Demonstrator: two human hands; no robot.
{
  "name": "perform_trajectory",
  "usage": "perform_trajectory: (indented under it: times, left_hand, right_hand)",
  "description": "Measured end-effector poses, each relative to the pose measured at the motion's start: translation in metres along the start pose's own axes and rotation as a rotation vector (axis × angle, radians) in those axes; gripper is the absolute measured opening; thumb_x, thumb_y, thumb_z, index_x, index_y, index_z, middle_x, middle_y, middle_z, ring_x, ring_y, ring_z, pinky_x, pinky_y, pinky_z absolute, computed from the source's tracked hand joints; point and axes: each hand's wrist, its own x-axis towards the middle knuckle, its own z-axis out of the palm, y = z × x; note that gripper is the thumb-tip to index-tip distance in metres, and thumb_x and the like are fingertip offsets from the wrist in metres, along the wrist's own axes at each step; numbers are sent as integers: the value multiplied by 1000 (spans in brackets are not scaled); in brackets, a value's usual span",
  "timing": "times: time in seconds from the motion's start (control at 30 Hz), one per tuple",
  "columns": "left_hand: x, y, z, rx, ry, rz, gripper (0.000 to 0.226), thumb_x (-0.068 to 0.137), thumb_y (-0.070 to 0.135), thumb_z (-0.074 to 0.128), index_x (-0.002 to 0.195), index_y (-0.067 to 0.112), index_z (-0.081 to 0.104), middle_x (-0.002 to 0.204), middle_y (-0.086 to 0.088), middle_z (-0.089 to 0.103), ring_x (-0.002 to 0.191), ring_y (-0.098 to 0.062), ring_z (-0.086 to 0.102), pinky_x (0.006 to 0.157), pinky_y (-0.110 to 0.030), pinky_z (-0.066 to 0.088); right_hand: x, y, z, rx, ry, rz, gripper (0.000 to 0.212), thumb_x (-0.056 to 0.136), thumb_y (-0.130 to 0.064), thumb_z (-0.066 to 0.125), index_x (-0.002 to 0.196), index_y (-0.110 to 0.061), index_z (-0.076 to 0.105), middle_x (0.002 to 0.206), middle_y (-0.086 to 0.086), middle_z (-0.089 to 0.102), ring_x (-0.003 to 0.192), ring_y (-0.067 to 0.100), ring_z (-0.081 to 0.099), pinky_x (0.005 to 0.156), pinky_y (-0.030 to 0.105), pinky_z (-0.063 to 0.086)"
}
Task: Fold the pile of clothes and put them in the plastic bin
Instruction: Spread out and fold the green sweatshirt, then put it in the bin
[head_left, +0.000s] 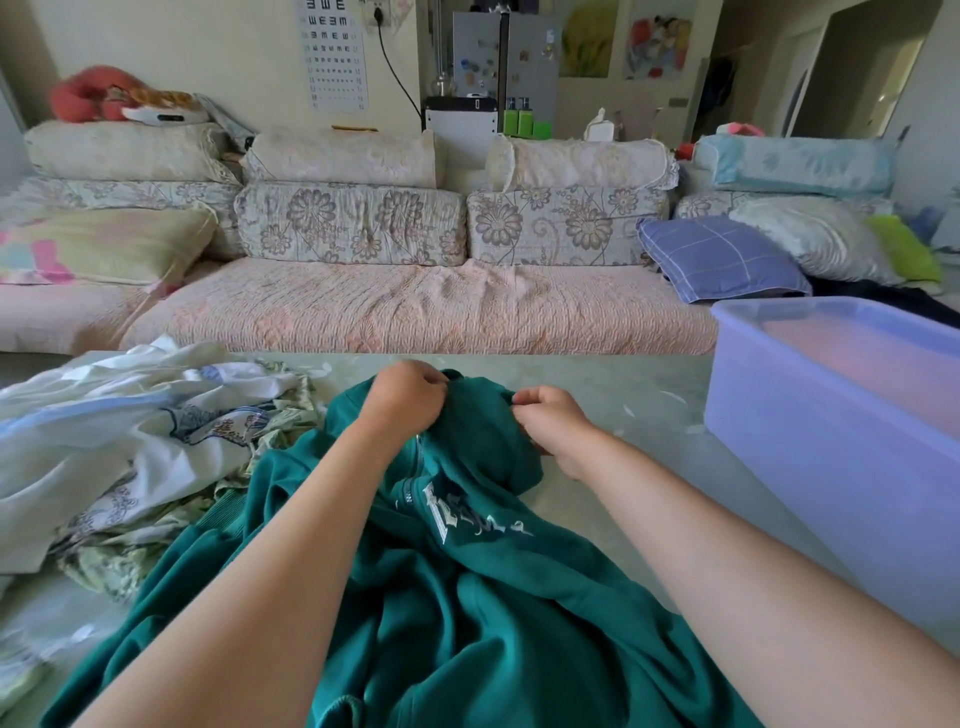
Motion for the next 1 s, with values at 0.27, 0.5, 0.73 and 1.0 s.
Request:
perform_trajectory:
  times: [0.27, 0.5, 0.73, 1.0]
  left_hand:
    - [3, -38, -43, 299, 234, -293, 25, 85, 1, 46, 109, 0, 52, 111, -22, 59, 101, -37, 55, 77, -42, 47]
    - [3, -6, -25, 259, -180, 229, 40, 94, 6, 46, 109, 32, 72, 116, 8, 65, 86, -14, 59, 71, -22, 46]
    - [-4, -40, -21, 493, -278, -56, 52, 93, 4, 40, 138, 26, 56, 148, -6, 45, 128, -27, 48, 109, -32, 38]
    - [4, -18, -37, -113, 159, -154, 64, 86, -6, 28, 144, 14, 47, 133, -18, 53, 104, -37, 60, 86, -40, 52]
  right_hand:
    - [-4, -9, 9, -80, -294, -78, 52, 90, -10, 56, 138, -29, 57, 131, -4, 59, 112, 9, 56, 81, 16, 43]
    - [-10, -5, 45, -368, -531, -252, 52, 76, -17, 81, 124, -29, 66, 118, -10, 67, 109, 8, 62, 97, 24, 48]
    - [11, 16, 17, -378, -343, -154, 43, 86, 9, 51, 109, -26, 62, 128, 2, 61, 115, 18, 61, 94, 35, 54]
    - [10, 12, 19, -172, -218, -284, 16, 99, -10, 58, 105, -13, 73, 106, 3, 72, 102, 21, 66, 95, 34, 53]
